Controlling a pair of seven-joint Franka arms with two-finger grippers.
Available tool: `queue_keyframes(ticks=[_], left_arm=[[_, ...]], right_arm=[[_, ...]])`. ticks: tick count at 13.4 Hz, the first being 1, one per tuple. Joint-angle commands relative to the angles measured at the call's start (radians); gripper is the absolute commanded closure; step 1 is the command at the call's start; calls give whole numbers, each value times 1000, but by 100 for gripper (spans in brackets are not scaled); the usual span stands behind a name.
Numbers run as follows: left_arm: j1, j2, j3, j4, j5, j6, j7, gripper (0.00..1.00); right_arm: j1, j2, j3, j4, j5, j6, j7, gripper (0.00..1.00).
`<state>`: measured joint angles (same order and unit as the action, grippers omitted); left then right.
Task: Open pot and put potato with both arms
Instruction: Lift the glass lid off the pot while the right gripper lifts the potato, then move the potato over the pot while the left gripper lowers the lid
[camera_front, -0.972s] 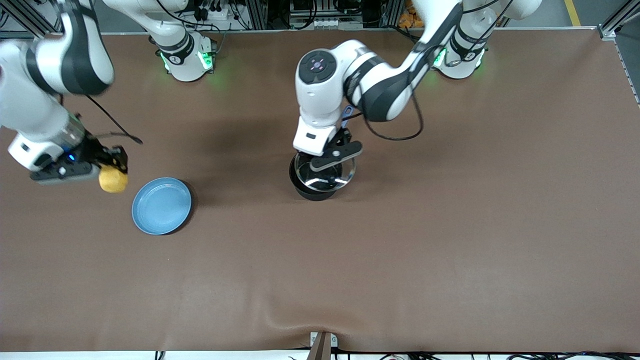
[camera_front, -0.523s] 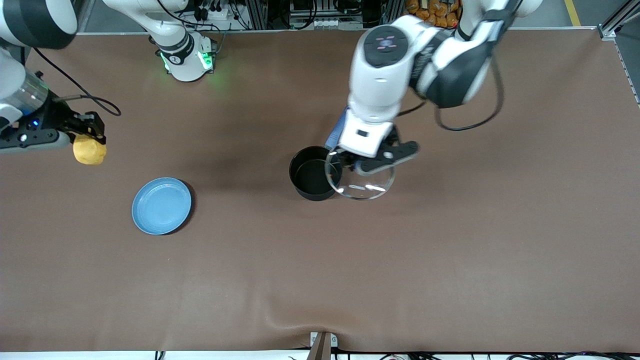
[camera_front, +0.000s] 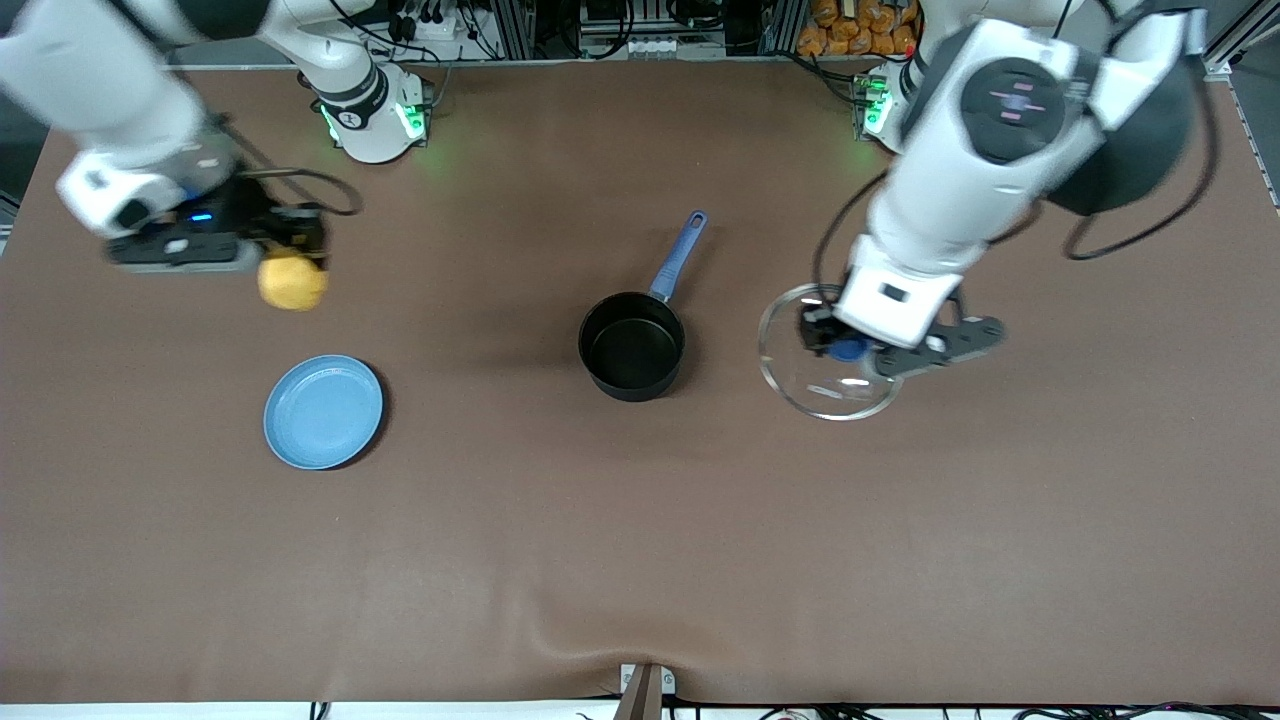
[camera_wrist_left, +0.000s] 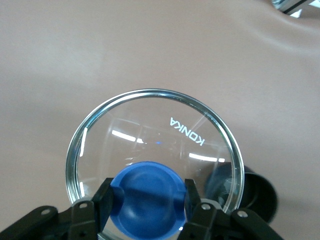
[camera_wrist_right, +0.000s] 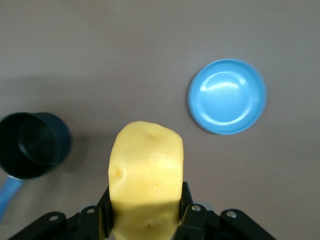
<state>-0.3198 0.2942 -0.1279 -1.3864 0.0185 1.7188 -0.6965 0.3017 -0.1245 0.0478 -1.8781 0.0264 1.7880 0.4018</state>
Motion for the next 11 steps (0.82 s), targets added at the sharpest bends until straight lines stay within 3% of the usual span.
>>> queue_keyframes(ticks=[1, 4, 11], left_arm=[[76, -46, -9, -51, -23, -21, 130, 100], [163, -58, -9, -103, -23, -16, 254, 100], [249, -56, -7, -258, -19, 117, 399, 100]], right_arm=[[127, 92, -11, 42, 3, 54, 176, 100], [261, 210, -11, 65, -8, 161, 352, 100], [373, 446, -11, 117, -3, 326, 440, 100]])
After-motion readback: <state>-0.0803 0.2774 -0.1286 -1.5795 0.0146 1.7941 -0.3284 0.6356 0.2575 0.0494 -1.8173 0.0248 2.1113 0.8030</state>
